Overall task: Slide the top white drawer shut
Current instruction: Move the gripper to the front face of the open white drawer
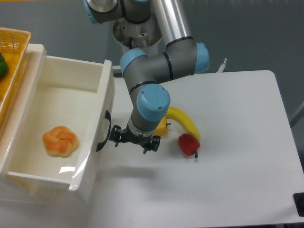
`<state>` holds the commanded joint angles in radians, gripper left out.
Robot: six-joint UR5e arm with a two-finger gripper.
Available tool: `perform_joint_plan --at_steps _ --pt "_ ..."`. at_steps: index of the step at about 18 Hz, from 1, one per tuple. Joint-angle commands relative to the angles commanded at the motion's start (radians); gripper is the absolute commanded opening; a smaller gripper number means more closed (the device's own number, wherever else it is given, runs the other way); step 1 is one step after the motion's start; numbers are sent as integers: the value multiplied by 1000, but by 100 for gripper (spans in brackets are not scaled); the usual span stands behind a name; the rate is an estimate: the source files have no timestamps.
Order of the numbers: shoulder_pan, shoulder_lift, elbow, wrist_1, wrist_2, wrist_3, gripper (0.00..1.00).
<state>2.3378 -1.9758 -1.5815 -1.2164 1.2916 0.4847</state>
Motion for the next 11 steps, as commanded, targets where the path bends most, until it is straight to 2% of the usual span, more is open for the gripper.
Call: perform_joint_plan --at_steps 11 --pt "-17 23 5 0 -41 -2 100"
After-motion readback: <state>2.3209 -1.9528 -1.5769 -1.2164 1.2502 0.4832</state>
